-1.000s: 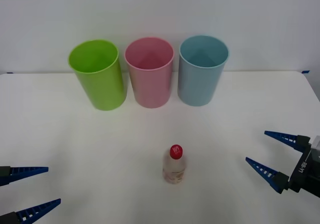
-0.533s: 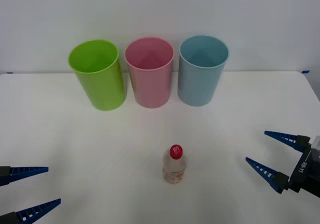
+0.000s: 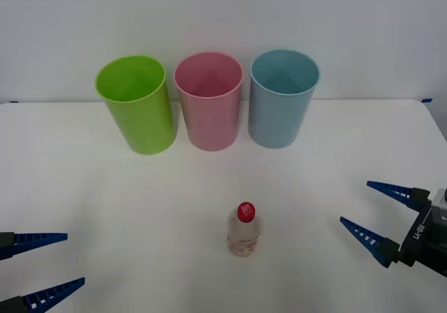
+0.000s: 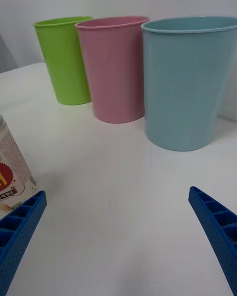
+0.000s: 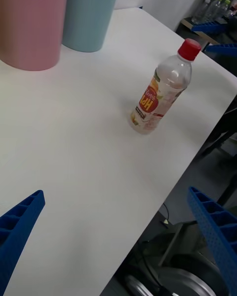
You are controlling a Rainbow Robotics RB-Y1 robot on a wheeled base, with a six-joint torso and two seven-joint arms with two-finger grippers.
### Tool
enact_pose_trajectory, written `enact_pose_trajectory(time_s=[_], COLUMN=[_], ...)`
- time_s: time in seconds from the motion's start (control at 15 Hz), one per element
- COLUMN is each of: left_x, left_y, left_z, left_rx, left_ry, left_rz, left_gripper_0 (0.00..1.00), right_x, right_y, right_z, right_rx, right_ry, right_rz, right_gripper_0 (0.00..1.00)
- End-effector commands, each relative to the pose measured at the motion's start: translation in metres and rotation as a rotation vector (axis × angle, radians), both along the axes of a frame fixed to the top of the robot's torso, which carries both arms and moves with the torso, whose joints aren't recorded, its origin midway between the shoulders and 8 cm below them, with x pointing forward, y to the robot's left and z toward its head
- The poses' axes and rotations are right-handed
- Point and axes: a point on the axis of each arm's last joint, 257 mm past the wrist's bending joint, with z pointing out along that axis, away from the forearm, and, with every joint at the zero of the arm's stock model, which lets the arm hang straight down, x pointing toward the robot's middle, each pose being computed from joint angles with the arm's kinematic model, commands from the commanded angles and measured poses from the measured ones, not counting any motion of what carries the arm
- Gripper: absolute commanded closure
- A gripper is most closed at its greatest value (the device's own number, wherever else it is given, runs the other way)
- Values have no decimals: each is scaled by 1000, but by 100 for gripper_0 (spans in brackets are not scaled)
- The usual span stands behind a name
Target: Put cans in the blue bin and PET bottles in the pink bin and trash in the green bin.
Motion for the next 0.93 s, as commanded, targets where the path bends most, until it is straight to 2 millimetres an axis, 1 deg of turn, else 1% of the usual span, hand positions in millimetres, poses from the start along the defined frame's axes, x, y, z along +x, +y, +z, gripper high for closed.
enact_pose_trajectory(time_s=[0.07, 0.27, 0.53, 0.93], left_x=[0, 0, 0, 0], left_y=[0, 0, 0, 0], left_z=[0, 0, 0, 0], left_rx=[0, 0, 0, 0], left_ry=[0, 0, 0, 0], left_rz=[0, 0, 0, 0], left_gripper_0=[0, 0, 0, 0], right_x=[1, 2, -2, -18], right_y=[0, 2, 11, 29], right_z=[1, 7, 13, 14], right_rx=[-2, 10, 24, 37], right_ry=[-7, -21, -45, -46], right_rz=[1, 4, 42, 131], right_gripper_0=[0, 0, 0, 0])
